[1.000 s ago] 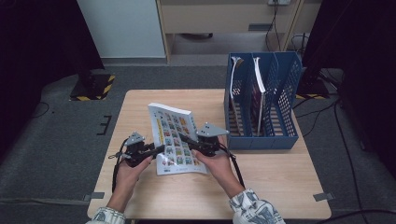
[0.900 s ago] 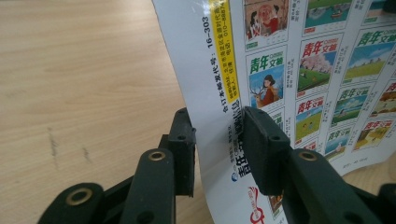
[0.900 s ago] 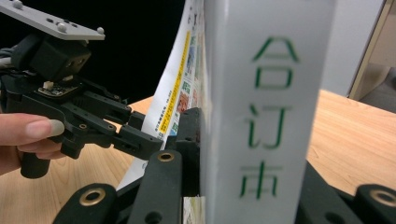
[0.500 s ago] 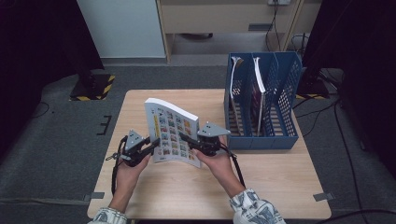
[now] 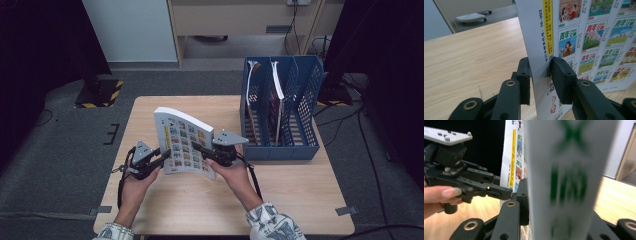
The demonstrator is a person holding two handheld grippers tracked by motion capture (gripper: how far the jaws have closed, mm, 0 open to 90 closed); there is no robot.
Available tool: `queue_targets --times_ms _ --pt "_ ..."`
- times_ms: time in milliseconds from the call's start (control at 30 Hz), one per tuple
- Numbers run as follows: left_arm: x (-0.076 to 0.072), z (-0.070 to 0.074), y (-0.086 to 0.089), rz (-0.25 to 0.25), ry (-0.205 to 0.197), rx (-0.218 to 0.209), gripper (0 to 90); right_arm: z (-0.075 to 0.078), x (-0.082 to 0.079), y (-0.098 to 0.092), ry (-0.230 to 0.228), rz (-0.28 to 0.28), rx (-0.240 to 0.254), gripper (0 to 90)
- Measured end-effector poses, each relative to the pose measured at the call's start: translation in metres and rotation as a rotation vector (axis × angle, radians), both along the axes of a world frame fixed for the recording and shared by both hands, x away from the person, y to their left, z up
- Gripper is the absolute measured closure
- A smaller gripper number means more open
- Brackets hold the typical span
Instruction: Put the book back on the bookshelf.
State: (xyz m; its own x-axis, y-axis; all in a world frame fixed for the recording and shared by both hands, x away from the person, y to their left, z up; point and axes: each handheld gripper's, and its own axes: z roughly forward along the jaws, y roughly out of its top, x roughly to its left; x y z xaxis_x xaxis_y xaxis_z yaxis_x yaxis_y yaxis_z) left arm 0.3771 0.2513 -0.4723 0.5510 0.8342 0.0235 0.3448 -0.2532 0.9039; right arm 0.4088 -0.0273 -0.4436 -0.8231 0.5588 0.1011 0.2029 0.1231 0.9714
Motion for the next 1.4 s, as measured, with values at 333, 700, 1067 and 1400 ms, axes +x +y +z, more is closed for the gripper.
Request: queue_targets --times_ms 333,700,1067,1400 --pt "-0.001 0.0 -0.001 -0.007 -0.008 -0.006 68.4 0.01 0.0 0.0 -0.03 0.016 0.019 66.0" --pt "-0.002 0.0 -0.001 -0.008 -0.012 -0.008 68.5 0.022 0.001 0.002 -0.043 0.043 0.051 54.5" --pt "-0.003 -0.001 -0.001 -0.01 -0.012 -0.015 68.4 0.027 0.001 0.0 -0.059 0.047 0.059 60.8" --pt "-0.003 -0.001 0.0 -0.008 -0.008 -0.023 68.4 0.026 0.002 0.002 -0.05 0.042 0.071 63.1"
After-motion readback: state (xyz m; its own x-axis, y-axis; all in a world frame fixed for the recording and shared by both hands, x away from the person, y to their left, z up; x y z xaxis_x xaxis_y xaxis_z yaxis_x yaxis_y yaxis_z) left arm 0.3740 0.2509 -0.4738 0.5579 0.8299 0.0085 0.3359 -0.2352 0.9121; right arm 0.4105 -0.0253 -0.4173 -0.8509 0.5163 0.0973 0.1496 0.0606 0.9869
